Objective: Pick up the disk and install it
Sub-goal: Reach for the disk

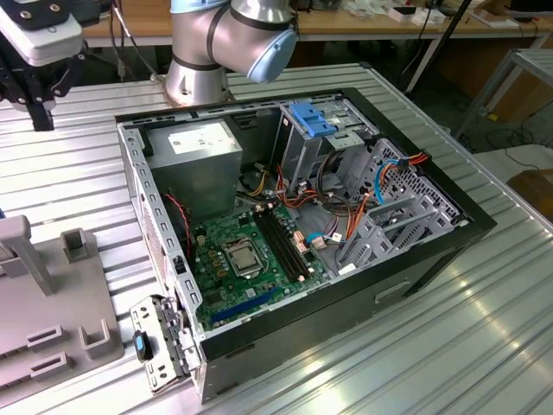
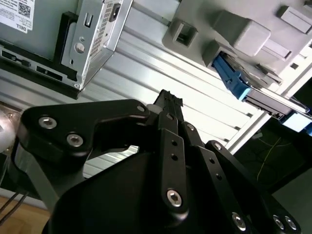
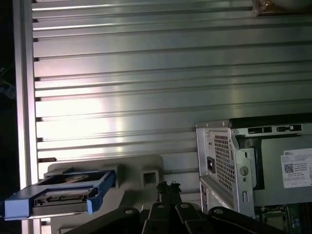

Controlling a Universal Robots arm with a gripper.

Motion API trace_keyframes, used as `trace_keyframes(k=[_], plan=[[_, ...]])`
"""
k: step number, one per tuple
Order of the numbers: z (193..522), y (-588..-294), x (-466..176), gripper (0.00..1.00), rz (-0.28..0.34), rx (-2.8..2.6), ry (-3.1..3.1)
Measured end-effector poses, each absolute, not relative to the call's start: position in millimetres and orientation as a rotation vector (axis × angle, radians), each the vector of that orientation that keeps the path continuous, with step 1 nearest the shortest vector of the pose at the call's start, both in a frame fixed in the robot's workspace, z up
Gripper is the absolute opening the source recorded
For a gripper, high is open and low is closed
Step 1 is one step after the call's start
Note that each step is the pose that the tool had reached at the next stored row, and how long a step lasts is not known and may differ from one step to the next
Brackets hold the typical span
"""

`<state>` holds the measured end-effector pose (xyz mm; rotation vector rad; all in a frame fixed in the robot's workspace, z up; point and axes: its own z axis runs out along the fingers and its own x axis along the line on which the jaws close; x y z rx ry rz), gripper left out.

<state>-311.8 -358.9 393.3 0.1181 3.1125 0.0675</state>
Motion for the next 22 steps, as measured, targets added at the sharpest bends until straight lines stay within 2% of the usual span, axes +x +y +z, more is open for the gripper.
trace_keyframes(k=[22], plan=[[393,-364,-425,0.11,0.068,0.101,3.113]])
